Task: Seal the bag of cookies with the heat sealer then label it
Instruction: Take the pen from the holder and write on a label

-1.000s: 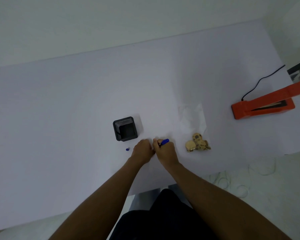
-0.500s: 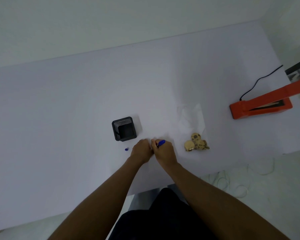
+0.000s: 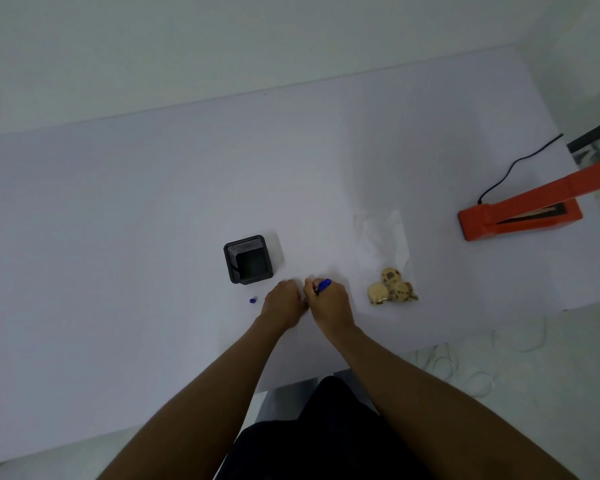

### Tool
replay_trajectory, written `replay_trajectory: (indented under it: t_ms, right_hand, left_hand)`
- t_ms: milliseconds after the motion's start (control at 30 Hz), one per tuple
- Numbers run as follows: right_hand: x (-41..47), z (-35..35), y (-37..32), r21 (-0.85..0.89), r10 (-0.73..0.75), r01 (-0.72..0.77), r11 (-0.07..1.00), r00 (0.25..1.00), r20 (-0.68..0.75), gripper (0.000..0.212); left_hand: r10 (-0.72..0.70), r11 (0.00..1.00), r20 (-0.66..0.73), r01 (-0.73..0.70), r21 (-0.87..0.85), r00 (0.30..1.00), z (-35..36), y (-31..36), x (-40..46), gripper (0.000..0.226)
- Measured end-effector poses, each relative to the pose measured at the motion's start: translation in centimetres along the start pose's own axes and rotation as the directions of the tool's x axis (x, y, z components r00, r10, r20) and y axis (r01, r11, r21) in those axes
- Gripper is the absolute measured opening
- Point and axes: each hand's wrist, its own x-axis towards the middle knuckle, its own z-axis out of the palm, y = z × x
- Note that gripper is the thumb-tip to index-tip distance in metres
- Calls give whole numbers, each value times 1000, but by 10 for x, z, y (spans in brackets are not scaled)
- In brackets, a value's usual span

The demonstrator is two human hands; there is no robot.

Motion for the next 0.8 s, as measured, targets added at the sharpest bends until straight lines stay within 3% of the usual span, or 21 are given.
replay_trajectory:
  t_ms: [800]
  right_hand:
    - [-3, 2, 6, -23, 19, -19, 1000, 999, -35, 46]
  left_hand:
    - [-11, 1000, 13, 12, -6, 1000, 5, -3, 6, 23]
